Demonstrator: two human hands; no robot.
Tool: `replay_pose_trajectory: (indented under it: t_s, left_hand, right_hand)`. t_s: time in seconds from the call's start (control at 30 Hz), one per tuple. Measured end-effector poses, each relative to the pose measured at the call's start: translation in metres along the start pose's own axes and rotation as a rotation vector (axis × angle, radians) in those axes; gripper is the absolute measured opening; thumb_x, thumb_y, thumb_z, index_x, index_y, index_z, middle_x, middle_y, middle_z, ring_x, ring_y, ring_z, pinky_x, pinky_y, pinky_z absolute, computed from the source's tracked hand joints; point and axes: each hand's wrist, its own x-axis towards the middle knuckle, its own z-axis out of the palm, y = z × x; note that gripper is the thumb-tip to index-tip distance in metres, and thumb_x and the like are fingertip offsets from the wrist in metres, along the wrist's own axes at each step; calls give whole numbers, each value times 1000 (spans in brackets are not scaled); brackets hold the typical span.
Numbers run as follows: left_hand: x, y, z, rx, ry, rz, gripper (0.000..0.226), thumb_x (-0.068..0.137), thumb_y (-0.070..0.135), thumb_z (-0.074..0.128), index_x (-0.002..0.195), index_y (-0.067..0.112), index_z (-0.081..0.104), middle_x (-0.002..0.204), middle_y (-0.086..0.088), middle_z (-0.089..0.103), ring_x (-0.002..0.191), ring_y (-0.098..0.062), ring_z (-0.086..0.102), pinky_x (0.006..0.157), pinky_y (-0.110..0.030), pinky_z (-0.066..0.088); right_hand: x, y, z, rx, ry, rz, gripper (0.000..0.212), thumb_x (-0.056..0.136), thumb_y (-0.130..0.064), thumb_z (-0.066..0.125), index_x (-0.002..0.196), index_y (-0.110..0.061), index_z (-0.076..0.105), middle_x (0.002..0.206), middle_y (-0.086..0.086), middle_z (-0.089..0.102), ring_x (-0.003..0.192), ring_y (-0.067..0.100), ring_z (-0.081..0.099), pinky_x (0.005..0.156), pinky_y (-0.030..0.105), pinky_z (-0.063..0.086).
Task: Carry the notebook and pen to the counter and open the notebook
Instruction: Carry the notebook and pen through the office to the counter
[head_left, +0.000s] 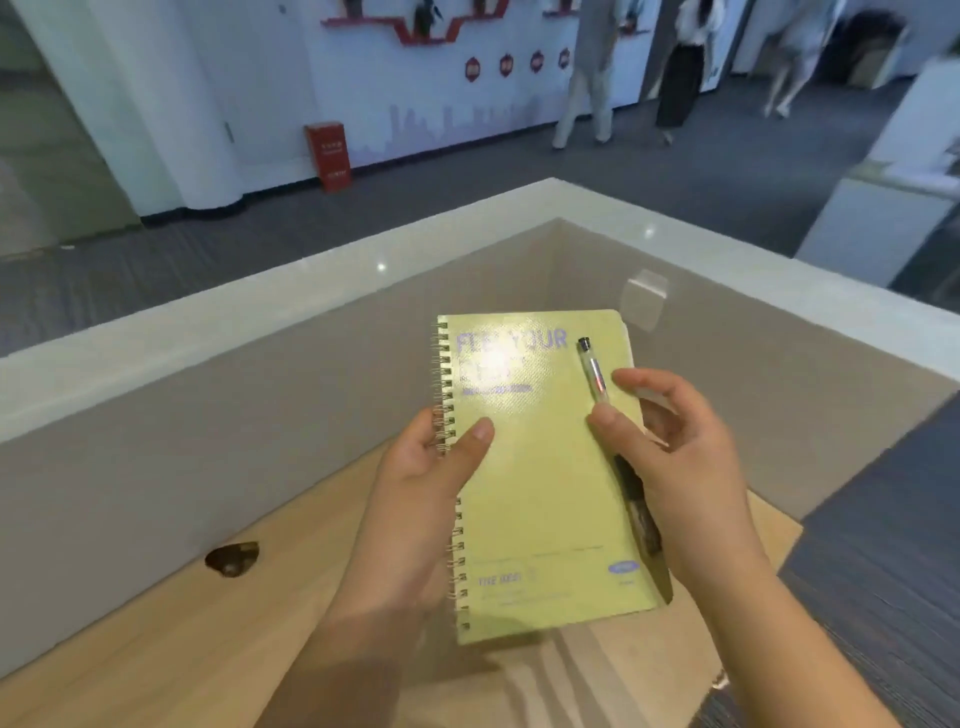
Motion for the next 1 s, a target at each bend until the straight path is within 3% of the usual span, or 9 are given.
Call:
replay_pose_trajectory:
  t_s: [0.07, 0.13, 0.27, 0.37, 0.47, 0.67, 1.0]
  left_hand:
    - [3, -10, 48, 9, -90, -3, 20, 87, 11, 57, 104, 12, 67, 95, -12, 76, 74, -23, 71, 68, -39, 58]
    - [6, -22, 101, 31, -183, -25, 20, 87, 10, 57, 106, 12, 66, 93, -10, 76, 71, -21, 72, 62, -35, 59]
    - [3, -57, 234, 71, -380, -65, 21, 87, 11, 57, 106, 14, 65, 96, -10, 76, 76, -21, 73, 60, -31, 57]
    - [-3, -86, 337, 76, -467, -75, 21, 87, 9, 57, 106, 11, 64, 93, -10, 77, 74, -20, 73, 58, -30, 57]
    - [-5, -106, 425, 120, -527, -68, 20, 89, 12, 56, 107, 13, 64, 94, -8, 77, 76, -21, 73, 60, -30, 58]
    - [19, -124, 569, 150, -624, -8, 21, 91, 15, 55, 110, 14, 64, 99, -6, 76, 87, -22, 73, 72, -35, 58]
    - [167, -158, 760, 139, -693, 52, 22, 92, 13, 53, 111, 12, 64, 96, -2, 77, 81, -15, 74, 60, -25, 58]
  right_hand:
    - [-3, -13, -49, 42, 75, 24, 50, 80, -20, 72, 122, -37, 52, 91, -5, 78, 76, 13, 74, 69, 32, 58]
    - [-4, -26, -102, 53, 149, 31, 59, 80, -21, 71, 132, -35, 48, 93, -5, 78, 79, 14, 75, 71, 34, 58]
    - [-5, -46, -236, 91, 305, -17, 35, 85, -14, 66, 117, -26, 63, 96, -7, 78, 83, 16, 75, 70, 31, 60]
    - [-1, -61, -335, 107, 398, -67, 33, 85, -14, 65, 114, -27, 64, 96, -5, 78, 84, 19, 75, 74, 37, 60]
    - [8, -79, -418, 94, 468, -115, 35, 85, -15, 65, 118, -26, 62, 95, -5, 78, 82, 17, 75, 70, 35, 59]
    - [57, -113, -543, 108, 538, -187, 38, 85, -16, 66, 122, -24, 60, 90, -2, 79, 78, 15, 75, 64, 30, 58]
    - [245, -123, -691, 86, 592, -271, 40, 86, -15, 66, 125, -20, 59, 89, 0, 79, 75, 14, 75, 58, 25, 57]
